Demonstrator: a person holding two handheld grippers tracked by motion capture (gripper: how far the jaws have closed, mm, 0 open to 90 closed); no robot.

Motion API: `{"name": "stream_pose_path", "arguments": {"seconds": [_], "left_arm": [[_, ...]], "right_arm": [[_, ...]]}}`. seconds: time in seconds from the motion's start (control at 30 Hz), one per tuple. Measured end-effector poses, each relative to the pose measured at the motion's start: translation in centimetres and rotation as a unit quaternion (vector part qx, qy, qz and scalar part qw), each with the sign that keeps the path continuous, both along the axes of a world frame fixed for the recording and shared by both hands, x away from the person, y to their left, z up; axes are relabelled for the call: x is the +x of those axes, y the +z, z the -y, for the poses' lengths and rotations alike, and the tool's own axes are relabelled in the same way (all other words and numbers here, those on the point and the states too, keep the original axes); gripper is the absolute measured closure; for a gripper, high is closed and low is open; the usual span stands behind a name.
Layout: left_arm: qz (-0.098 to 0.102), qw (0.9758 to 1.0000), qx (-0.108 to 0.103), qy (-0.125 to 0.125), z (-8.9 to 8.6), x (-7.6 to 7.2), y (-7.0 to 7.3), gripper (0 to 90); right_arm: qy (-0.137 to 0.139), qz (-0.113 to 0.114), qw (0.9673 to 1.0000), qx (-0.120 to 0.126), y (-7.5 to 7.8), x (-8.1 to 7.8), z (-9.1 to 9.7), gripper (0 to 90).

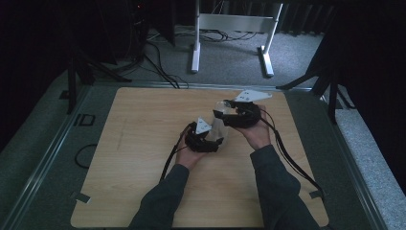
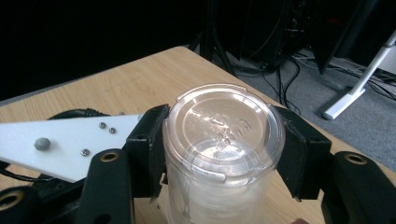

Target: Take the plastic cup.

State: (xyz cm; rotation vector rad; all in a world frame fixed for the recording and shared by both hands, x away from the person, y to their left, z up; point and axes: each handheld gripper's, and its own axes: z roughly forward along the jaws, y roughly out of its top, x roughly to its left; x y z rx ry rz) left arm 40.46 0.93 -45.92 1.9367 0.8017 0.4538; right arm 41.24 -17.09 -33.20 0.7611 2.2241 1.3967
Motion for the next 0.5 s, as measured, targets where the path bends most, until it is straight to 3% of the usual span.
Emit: {"name": "stream_pose_path", "arguments": {"seconds": [0.5], "left_arm": [[-0.001,1.0,-0.006,0.0,-0.18,0.0,0.12,24.3]], "right_arm": [[-0.002,0.001,0.9999,0.011,0.66,-0.19,0.38,41.1]]}}
